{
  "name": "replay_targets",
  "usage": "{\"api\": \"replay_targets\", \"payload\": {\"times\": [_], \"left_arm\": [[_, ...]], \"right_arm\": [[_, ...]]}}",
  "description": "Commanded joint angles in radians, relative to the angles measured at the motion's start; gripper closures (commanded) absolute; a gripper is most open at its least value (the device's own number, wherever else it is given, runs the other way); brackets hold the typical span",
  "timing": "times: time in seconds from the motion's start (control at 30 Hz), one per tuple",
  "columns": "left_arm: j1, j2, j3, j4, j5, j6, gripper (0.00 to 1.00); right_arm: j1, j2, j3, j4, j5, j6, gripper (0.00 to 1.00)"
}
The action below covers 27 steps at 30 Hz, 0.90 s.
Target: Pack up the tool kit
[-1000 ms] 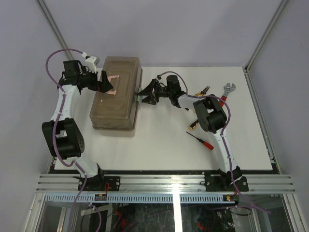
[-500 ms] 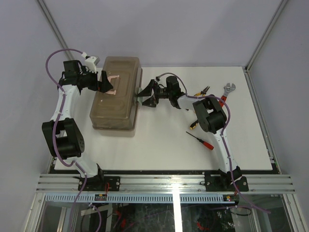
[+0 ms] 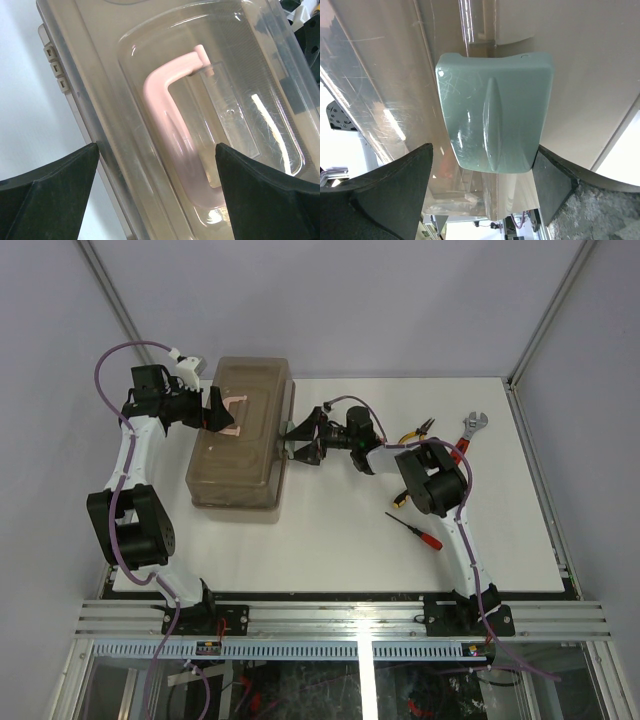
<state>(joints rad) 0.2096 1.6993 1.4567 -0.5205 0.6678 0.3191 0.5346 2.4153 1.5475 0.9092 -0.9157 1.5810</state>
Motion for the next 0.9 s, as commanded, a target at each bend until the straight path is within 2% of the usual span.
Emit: {"api": "replay_targets", "payload": {"times": [0.0,0.3,0.5,0.87], "left_arm": [[-0.074,0.13,-0.134,-0.291,-0.093,0.13,0.06],[-0.075,0.134,-0.133,-0.291,-0.084,0.125,0.06],[-0.076,0.133,-0.137,-0.291,-0.089,0.126,0.06],[-0.075,0.147,-0.13,-0.291,-0.101,0.129,0.06]], "right_arm": [[0.052,-0.068,0.026,0.256,0.053,0.063,0.16],[0.038,-0.056,-0.009,0.454,0.09,0.161,0.18],[0.033,-0.133,-0.03,0.258,0.071,0.005,0.19],[0.027,-0.215,-0.014,0.19,0.057,-0.059,0.2]]}}
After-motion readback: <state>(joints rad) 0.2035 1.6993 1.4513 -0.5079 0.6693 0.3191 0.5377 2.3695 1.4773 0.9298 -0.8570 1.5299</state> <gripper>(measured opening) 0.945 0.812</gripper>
